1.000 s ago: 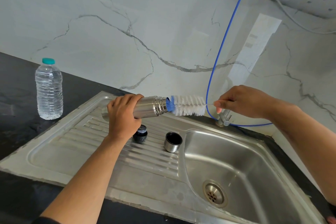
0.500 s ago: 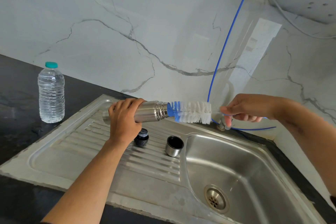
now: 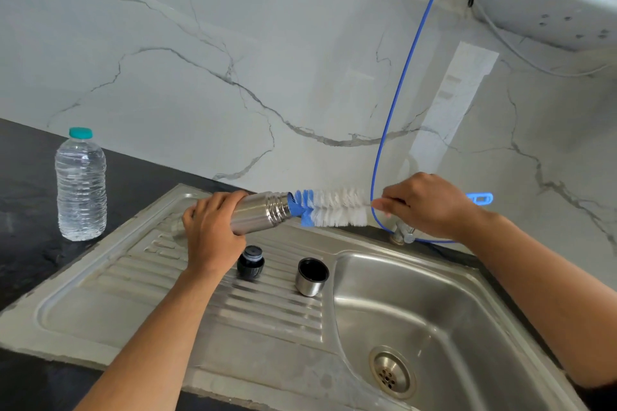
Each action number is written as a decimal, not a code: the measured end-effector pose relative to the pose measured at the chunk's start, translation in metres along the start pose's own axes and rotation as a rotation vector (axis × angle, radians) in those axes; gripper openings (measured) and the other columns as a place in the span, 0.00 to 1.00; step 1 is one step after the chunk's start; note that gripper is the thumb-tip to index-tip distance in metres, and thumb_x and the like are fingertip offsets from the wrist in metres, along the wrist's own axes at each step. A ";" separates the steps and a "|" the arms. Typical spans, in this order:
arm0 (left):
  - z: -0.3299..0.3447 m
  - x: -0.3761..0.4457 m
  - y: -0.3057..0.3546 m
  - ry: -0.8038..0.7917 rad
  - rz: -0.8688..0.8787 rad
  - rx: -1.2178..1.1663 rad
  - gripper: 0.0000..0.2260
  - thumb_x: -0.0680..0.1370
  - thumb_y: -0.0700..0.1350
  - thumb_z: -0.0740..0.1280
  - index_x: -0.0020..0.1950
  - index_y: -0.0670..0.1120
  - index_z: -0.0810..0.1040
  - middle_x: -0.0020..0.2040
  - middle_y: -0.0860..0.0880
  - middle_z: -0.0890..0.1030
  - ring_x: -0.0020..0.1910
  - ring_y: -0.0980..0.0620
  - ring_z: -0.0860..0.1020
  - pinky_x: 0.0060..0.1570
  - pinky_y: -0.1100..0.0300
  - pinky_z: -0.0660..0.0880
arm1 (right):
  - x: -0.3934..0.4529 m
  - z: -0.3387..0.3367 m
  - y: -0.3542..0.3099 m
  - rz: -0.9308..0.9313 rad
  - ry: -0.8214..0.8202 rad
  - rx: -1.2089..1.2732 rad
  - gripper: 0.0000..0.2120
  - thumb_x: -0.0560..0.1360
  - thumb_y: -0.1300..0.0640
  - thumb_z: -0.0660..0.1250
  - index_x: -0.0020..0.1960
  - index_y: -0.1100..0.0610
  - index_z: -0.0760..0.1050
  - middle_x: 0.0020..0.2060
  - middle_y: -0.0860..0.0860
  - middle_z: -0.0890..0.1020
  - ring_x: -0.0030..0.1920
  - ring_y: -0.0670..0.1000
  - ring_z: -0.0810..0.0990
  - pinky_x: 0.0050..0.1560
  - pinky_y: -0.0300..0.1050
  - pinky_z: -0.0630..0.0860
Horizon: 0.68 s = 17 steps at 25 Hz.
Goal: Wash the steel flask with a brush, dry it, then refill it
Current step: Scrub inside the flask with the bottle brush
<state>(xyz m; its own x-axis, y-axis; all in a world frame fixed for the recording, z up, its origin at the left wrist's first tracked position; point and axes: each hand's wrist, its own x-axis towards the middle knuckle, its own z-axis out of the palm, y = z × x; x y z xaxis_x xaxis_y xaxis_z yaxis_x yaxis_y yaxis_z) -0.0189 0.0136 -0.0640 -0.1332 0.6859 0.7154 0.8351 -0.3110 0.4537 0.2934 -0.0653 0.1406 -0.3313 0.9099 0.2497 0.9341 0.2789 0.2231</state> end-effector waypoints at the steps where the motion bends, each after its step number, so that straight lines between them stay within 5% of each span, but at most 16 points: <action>1: 0.001 0.000 0.000 0.002 0.021 0.009 0.37 0.59 0.32 0.78 0.67 0.51 0.77 0.58 0.50 0.80 0.57 0.45 0.76 0.58 0.45 0.67 | 0.002 -0.004 0.006 0.033 -0.100 0.131 0.22 0.82 0.39 0.61 0.38 0.51 0.81 0.30 0.46 0.78 0.33 0.47 0.75 0.39 0.41 0.71; 5: 0.002 0.002 0.000 0.016 0.072 0.031 0.38 0.56 0.33 0.78 0.65 0.52 0.78 0.57 0.52 0.80 0.55 0.46 0.76 0.59 0.46 0.68 | 0.001 0.001 0.031 0.303 -0.610 0.716 0.23 0.82 0.41 0.63 0.34 0.53 0.77 0.27 0.51 0.68 0.26 0.50 0.59 0.27 0.40 0.57; 7: 0.003 0.002 0.001 0.008 0.074 0.041 0.38 0.56 0.34 0.78 0.65 0.52 0.79 0.57 0.52 0.80 0.55 0.46 0.76 0.59 0.46 0.67 | -0.003 0.011 0.036 0.405 -0.714 0.895 0.23 0.82 0.41 0.62 0.34 0.53 0.75 0.26 0.49 0.62 0.25 0.48 0.53 0.27 0.40 0.50; 9: 0.005 0.000 0.002 -0.011 0.042 0.045 0.38 0.57 0.34 0.78 0.66 0.53 0.78 0.56 0.52 0.80 0.55 0.46 0.76 0.57 0.46 0.67 | -0.001 0.020 0.037 0.330 -0.585 0.746 0.23 0.82 0.41 0.63 0.37 0.55 0.79 0.24 0.49 0.69 0.24 0.49 0.61 0.28 0.42 0.60; 11: 0.006 0.000 0.002 -0.015 -0.024 0.020 0.38 0.58 0.33 0.77 0.66 0.53 0.78 0.56 0.52 0.80 0.55 0.45 0.76 0.56 0.46 0.67 | 0.003 0.025 0.032 0.153 -0.219 0.362 0.18 0.80 0.41 0.66 0.42 0.53 0.83 0.29 0.46 0.80 0.31 0.51 0.76 0.39 0.46 0.75; 14: 0.006 0.001 0.001 -0.012 -0.088 -0.018 0.37 0.59 0.32 0.75 0.67 0.52 0.78 0.55 0.50 0.80 0.55 0.43 0.76 0.55 0.46 0.66 | 0.006 0.022 0.020 -0.070 0.223 -0.129 0.11 0.78 0.40 0.67 0.49 0.44 0.84 0.38 0.42 0.83 0.41 0.52 0.82 0.40 0.49 0.79; 17: 0.006 0.000 -0.002 -0.027 -0.040 -0.004 0.38 0.59 0.32 0.77 0.67 0.52 0.77 0.56 0.51 0.80 0.55 0.44 0.76 0.56 0.45 0.68 | 0.007 0.009 0.020 -0.002 0.044 0.019 0.13 0.78 0.37 0.64 0.47 0.42 0.83 0.35 0.43 0.81 0.40 0.51 0.79 0.44 0.48 0.78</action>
<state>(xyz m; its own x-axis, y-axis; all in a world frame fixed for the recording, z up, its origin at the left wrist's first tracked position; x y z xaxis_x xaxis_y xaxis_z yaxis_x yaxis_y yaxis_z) -0.0170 0.0182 -0.0677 -0.1518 0.7152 0.6822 0.8276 -0.2854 0.4834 0.3114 -0.0502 0.1381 -0.3386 0.8948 0.2909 0.9356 0.2873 0.2054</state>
